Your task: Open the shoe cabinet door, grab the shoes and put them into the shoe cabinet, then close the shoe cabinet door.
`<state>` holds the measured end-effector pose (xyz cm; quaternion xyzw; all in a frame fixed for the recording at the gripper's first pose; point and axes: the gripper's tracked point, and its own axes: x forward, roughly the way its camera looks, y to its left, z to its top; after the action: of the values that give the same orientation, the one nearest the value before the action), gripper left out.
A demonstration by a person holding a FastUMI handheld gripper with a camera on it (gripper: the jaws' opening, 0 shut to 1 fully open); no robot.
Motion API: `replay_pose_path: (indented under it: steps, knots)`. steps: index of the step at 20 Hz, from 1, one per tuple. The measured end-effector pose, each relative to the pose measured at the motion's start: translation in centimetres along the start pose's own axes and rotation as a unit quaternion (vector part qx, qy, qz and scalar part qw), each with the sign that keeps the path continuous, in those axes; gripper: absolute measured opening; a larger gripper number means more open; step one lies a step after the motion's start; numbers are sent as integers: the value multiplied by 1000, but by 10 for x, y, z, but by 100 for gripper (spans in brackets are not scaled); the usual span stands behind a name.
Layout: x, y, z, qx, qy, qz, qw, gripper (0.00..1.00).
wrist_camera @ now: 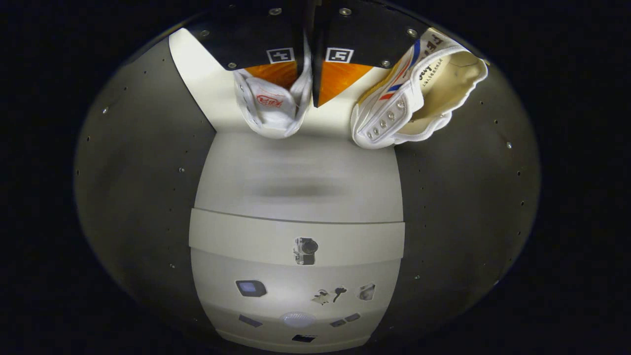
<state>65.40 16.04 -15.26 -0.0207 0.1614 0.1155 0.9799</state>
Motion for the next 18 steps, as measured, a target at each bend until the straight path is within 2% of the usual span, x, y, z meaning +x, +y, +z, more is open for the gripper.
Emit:
replay_pose_path:
  steps: [3,4,5,7,10,18]
  knots:
    - [-13,4,-5,-9,10,-3,1000,49]
    - [-20,6,-2,-11,5,-5,1000,55]
    - [-28,8,0,-8,5,-7,1000,71]
    - [-46,16,4,9,-10,4,1000,86]
    - [-75,12,-1,24,-13,-11,1000,93]
    - [-187,7,-10,53,-54,-26,997,93]
